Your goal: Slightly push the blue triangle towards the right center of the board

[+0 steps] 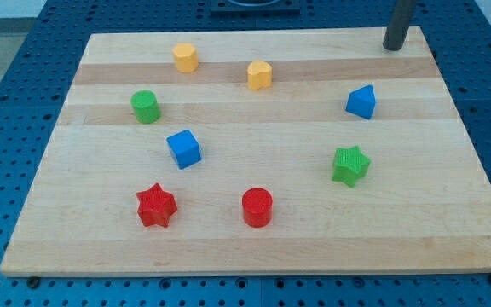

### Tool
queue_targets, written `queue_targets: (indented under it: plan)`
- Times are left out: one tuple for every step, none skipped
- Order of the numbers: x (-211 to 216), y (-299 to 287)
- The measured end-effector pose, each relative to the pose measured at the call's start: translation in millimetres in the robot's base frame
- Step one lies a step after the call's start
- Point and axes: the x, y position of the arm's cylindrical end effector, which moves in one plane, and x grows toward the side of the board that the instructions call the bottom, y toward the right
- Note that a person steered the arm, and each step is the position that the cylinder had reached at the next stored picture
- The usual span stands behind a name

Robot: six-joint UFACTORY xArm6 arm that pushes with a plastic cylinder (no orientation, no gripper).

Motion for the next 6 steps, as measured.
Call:
queue_targets:
  plan:
    - [0,0]
    - [6,-2]
    - [9,-3]
    - [18,-16]
    - [28,-30]
    - [29,-30]
